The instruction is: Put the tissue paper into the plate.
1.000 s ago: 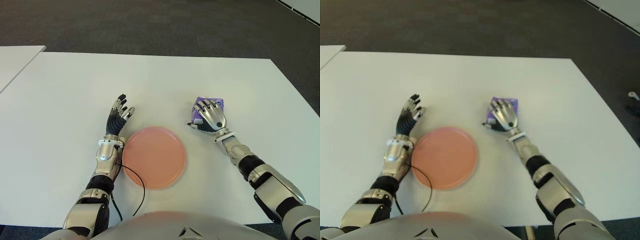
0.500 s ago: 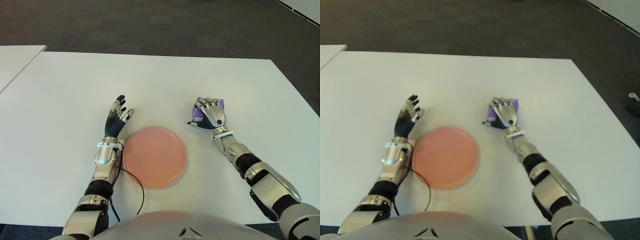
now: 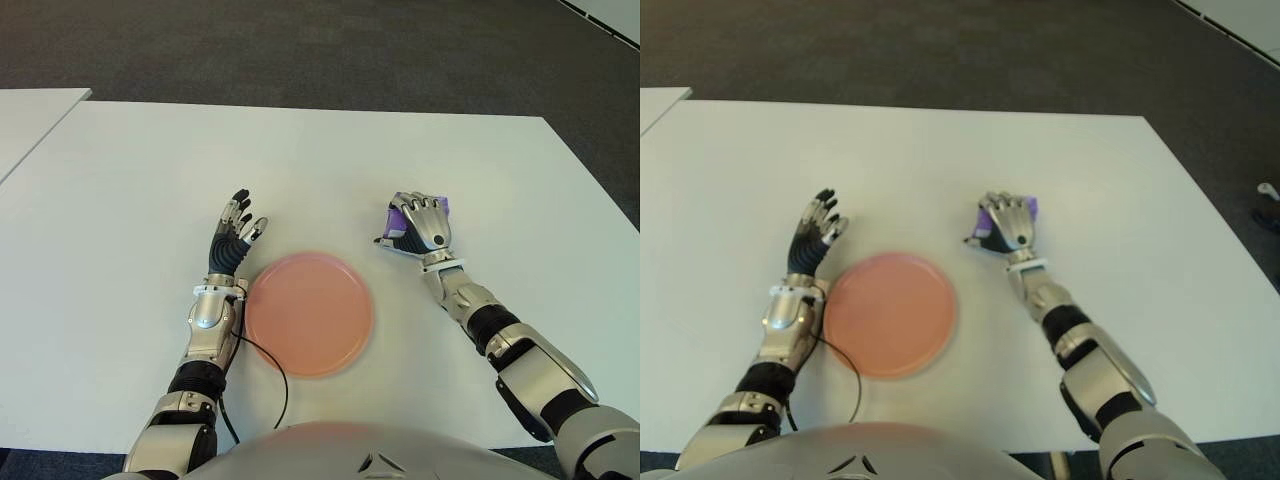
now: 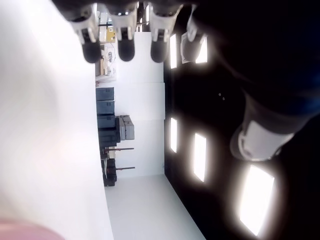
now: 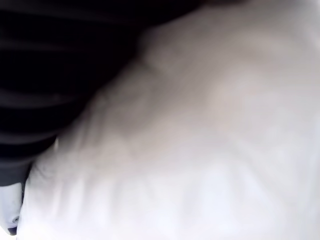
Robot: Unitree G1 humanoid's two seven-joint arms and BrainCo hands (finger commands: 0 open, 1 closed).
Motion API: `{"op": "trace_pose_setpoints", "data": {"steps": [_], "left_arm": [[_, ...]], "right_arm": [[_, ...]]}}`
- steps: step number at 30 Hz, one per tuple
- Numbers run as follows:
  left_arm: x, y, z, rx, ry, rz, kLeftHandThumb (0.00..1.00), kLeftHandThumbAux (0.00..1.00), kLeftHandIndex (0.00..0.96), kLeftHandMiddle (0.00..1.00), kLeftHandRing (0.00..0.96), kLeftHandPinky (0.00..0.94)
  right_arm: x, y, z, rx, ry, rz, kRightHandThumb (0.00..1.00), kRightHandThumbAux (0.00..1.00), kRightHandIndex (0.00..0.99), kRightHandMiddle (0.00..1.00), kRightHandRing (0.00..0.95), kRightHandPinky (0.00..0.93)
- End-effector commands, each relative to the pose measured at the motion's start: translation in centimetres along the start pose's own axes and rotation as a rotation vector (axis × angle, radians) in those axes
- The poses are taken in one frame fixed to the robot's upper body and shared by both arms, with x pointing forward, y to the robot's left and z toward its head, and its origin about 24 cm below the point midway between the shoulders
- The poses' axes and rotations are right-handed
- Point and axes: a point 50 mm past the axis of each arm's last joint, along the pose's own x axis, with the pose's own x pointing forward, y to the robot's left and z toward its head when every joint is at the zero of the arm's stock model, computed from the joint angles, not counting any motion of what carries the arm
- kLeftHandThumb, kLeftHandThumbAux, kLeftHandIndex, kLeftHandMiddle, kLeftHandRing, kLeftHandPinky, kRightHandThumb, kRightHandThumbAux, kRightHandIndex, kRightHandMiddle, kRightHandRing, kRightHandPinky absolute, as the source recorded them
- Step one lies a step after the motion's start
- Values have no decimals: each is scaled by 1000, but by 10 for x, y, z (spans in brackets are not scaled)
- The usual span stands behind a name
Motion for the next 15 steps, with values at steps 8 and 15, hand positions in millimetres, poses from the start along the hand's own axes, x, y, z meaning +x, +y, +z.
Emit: {"op": "trace_pose_setpoints", "data": {"steps": [8, 15], "left_arm": [[-39, 5, -33, -4, 218, 29, 0, 590, 0, 0, 0, 0], [-38, 6, -33, -6, 220, 25, 0, 577, 0, 0, 0, 0]], "right_arm": [[-127, 82, 31, 193, 95, 725, 856, 677, 399, 532, 802, 765], [-126, 78, 38, 270, 122, 571, 857, 676, 401, 534, 819, 796]]}}
